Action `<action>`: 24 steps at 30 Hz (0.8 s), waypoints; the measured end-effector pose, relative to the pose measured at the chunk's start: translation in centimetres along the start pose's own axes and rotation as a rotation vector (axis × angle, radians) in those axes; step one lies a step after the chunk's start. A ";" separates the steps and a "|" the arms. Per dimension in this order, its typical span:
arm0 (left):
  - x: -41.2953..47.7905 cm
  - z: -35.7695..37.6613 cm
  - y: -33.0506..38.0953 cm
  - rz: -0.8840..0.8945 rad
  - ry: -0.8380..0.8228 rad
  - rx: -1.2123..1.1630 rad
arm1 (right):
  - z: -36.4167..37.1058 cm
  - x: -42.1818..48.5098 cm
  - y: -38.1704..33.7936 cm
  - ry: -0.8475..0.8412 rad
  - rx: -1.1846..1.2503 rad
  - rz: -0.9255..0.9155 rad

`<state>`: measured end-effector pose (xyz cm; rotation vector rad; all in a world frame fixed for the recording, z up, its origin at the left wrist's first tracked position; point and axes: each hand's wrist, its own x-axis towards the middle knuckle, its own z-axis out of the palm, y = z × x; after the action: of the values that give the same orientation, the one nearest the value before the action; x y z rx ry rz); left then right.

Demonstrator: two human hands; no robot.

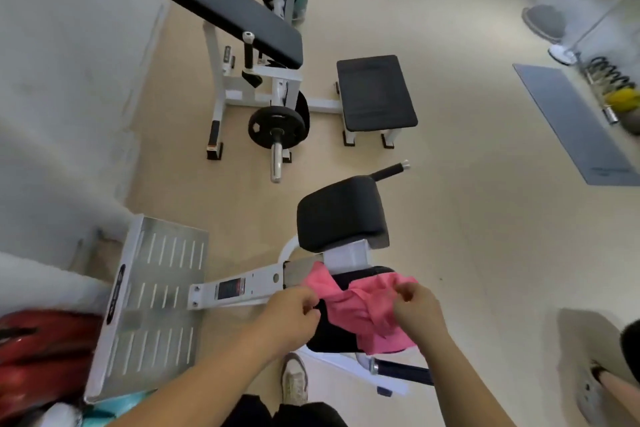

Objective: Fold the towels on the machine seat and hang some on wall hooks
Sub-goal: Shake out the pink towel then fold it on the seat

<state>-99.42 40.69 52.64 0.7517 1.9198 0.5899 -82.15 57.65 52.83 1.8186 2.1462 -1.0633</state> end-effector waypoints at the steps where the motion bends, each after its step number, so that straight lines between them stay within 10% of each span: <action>1: 0.7 1.3 0.6 -0.010 -0.011 0.005 | -0.2 0.5 1.5 -0.003 0.011 0.031; 16: 11.8 11.6 2.5 0.010 -0.119 0.278 | -1.3 5.6 8.1 -0.060 0.599 0.146; 24: 10.7 10.5 2.9 -0.028 0.088 -0.034 | -1.7 5.7 6.5 -0.273 1.034 0.091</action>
<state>-92.97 51.26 43.72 0.6857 1.9928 0.6462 -77.22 63.44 48.40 1.8437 1.3851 -2.5065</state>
